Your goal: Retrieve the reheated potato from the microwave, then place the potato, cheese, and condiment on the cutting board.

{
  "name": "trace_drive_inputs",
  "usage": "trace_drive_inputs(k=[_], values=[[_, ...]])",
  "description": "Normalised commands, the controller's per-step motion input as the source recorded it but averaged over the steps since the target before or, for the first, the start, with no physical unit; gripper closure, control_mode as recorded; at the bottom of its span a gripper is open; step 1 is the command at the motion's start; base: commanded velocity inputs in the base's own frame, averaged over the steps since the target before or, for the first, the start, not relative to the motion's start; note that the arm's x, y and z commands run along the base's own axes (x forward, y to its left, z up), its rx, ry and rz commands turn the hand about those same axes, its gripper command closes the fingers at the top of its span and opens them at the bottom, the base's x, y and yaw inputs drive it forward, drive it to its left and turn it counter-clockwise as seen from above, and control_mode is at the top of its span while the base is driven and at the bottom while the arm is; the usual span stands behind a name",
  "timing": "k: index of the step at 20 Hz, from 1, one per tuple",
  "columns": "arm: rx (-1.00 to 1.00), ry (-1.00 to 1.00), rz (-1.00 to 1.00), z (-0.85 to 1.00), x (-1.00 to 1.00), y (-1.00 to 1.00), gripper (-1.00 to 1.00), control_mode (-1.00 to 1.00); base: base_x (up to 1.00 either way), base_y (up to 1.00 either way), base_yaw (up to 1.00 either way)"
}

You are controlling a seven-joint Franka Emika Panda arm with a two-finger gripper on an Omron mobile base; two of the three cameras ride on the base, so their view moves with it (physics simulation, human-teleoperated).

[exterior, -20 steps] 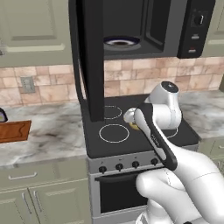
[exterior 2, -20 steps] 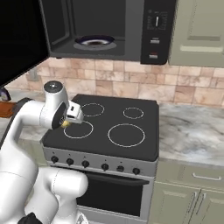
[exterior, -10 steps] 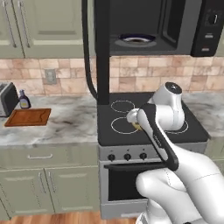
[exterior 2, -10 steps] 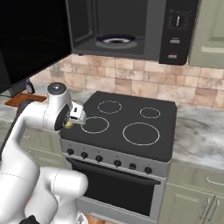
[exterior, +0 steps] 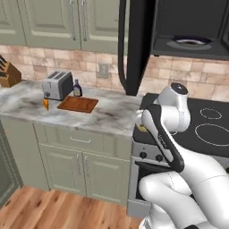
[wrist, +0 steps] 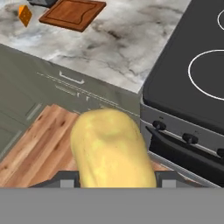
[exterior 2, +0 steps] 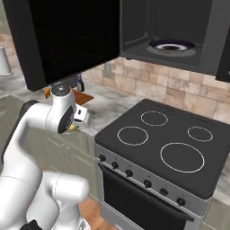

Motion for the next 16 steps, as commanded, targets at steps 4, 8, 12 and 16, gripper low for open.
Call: trace_drive_inputs(k=[4,8,12,16], values=[[0.00,0.00,0.00,0.00,0.00,0.00,1.00,1.00,-0.40,-0.23,0.25],[0.00,0.00,0.00,0.00,0.00,0.00,1.00,1.00,-0.45,-0.36,0.00],[0.00,0.00,0.00,0.00,0.00,0.00,1.00,1.00,-0.41,-0.23,0.00],[0.00,0.00,0.00,0.00,0.00,0.00,1.00,1.00,-0.47,-0.06,0.00]])
